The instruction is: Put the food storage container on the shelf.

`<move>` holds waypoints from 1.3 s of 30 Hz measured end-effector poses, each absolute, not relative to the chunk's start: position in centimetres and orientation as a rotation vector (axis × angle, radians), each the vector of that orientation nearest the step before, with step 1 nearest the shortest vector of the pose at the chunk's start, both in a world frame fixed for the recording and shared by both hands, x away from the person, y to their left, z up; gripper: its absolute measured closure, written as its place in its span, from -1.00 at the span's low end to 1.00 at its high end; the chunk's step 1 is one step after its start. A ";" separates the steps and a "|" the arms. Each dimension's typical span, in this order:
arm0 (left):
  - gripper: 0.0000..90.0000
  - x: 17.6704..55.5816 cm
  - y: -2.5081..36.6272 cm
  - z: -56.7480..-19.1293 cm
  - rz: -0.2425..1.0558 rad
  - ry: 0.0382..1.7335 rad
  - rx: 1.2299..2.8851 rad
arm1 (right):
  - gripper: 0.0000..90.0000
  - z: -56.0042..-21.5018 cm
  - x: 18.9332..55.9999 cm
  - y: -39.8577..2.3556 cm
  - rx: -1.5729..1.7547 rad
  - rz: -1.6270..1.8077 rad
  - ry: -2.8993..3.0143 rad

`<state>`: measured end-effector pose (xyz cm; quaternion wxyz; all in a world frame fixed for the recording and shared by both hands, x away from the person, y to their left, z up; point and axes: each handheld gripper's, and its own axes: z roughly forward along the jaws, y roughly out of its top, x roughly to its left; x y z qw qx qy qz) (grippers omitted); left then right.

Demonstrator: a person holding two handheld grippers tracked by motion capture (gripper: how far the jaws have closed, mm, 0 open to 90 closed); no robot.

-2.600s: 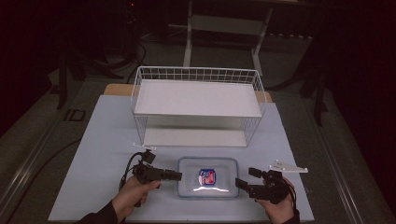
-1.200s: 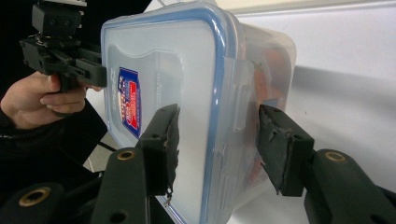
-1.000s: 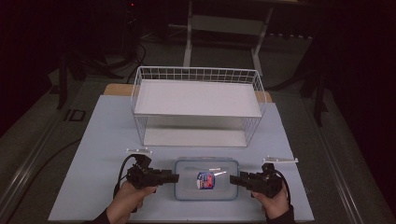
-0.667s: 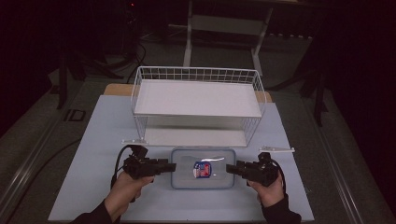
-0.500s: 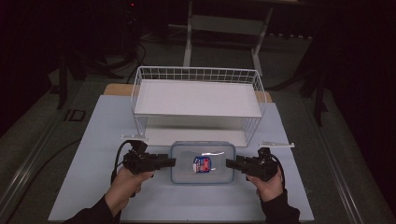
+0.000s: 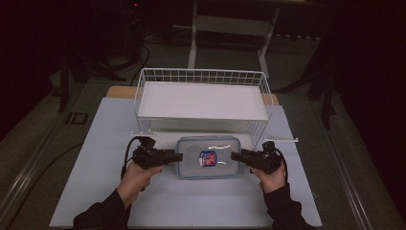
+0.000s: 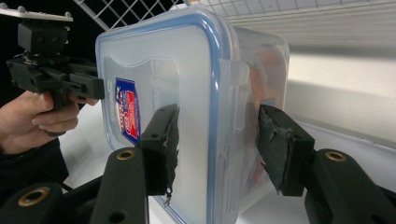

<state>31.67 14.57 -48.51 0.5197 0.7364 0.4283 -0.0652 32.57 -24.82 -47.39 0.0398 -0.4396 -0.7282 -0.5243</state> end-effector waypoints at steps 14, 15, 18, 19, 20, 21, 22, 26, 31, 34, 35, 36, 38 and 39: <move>0.21 34.0 14.0 -49.3 -0.048 1.032 1.767 | 0.07 -48.6 35.6 -24.6 -1.374 -1.672 -2.239; 0.21 34.0 13.9 -49.2 -0.034 1.029 1.766 | 0.07 -48.6 35.7 -24.6 -1.377 -1.679 -2.234; 0.21 34.5 14.0 -49.3 -0.004 1.027 1.760 | 0.07 -48.8 36.2 -24.5 -1.387 -1.696 -2.229; 0.21 34.6 14.0 -49.4 0.002 1.025 1.752 | 0.07 -48.9 36.4 -24.4 -1.386 -1.698 -2.237; 0.21 34.7 14.0 -49.5 0.004 1.023 1.745 | 0.07 -49.0 36.5 -24.4 -1.387 -1.702 -2.240; 0.21 34.9 14.0 -49.6 0.013 1.023 1.743 | 0.06 -49.1 36.6 -24.3 -1.390 -1.706 -2.241; 0.20 34.9 14.0 -49.6 0.013 1.023 1.743 | 0.06 -49.1 36.6 -24.3 -1.390 -1.706 -2.241; 0.20 35.3 13.9 -49.8 0.037 1.036 1.723 | 0.05 -49.6 37.1 -24.2 -1.402 -1.710 -2.246; 0.20 35.5 14.1 -49.8 0.041 1.059 1.711 | 0.04 -49.8 37.3 -23.9 -1.405 -1.718 -2.254; 0.19 35.8 14.3 -50.0 0.038 1.052 1.709 | 0.04 -49.8 37.4 -23.8 -1.408 -1.730 -2.249; 0.19 35.9 14.3 -50.1 0.033 1.049 1.698 | 0.04 -49.8 37.4 -23.8 -1.412 -1.737 -2.249; 0.19 36.0 14.3 -50.2 0.033 1.053 1.693 | 0.03 -49.9 37.3 -23.7 -1.419 -1.743 -2.247; 0.18 36.2 14.4 -50.4 0.023 1.052 1.680 | 0.01 -49.8 37.3 -23.5 -1.430 -1.748 -2.255; 0.18 36.3 14.5 -50.4 0.019 1.050 1.677 | 0.01 -49.9 37.3 -23.5 -1.433 -1.752 -2.256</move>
